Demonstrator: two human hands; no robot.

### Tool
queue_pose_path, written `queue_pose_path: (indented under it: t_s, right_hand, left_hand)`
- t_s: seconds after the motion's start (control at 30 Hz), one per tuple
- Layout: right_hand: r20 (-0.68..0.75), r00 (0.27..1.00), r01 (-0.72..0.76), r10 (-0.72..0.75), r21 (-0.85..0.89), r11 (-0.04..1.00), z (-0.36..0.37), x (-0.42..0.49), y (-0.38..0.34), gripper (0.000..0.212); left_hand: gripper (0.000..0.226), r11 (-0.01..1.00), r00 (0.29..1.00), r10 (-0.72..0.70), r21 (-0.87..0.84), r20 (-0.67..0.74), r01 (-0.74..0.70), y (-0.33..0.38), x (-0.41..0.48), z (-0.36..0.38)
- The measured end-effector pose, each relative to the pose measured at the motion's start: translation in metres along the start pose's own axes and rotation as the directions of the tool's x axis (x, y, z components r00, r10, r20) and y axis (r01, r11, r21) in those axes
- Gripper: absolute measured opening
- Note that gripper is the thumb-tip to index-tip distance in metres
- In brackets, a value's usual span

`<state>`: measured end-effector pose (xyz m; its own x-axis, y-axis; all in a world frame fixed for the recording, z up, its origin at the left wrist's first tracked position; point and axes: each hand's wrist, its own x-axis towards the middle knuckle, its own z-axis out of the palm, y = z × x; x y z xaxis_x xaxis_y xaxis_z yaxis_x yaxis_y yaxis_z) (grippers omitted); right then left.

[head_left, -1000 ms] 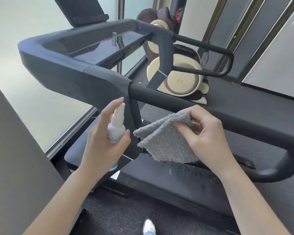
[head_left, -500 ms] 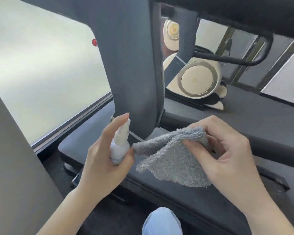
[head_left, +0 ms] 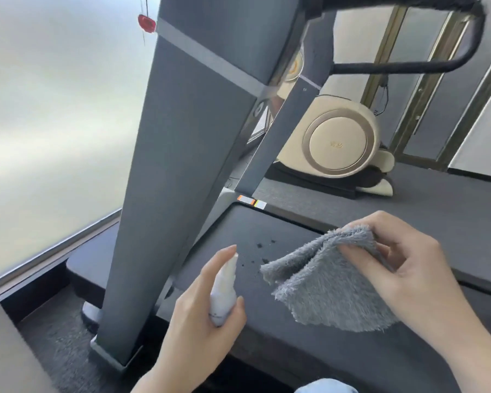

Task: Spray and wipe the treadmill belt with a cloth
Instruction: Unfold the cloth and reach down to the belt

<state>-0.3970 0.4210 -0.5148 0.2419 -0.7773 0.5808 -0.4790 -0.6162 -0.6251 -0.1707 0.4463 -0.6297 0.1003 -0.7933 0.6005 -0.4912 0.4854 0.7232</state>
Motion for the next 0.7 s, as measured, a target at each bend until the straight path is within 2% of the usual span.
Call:
queue_pose_path:
  t_s: [0.07,0.2,0.33,0.47,0.6,0.7]
  right_hand:
    - [-0.054,0.998,-0.026,0.025,-0.017,1.000,0.006,0.000,0.019,0.003]
    - [-0.137,0.989,-0.059,0.048,-0.073,0.996,0.011,0.000,0.052,0.013]
    - [-0.192,0.979,-0.091,0.071,-0.093,0.992,0.008,0.006,0.093,0.006]
    - [-0.206,0.975,-0.110,0.079,-0.142,0.984,0.002,0.010,0.148,0.003]
    - [-0.195,0.975,-0.141,0.105,-0.186,0.972,-0.020,0.001,0.198,0.010]
    - [-0.239,0.958,-0.213,0.162,-0.205,0.955,-0.048,-0.005,0.226,0.018]
  left_hand:
    - [0.069,1.000,1.000,-0.003,-0.022,0.031,0.004,-0.018,0.005,0.014]
    - [0.073,0.998,0.997,-0.053,-0.013,0.049,0.054,-0.048,0.019,0.037]
    - [0.067,0.996,0.996,-0.086,0.007,0.017,0.086,-0.071,0.037,0.060]
    - [0.065,0.998,0.998,-0.055,0.012,0.028,0.055,-0.098,0.054,0.097]
    - [0.060,0.990,0.995,-0.080,0.122,0.059,0.073,-0.124,0.072,0.128]
    - [0.060,0.967,0.990,-0.118,0.237,0.075,0.097,-0.137,0.102,0.132]
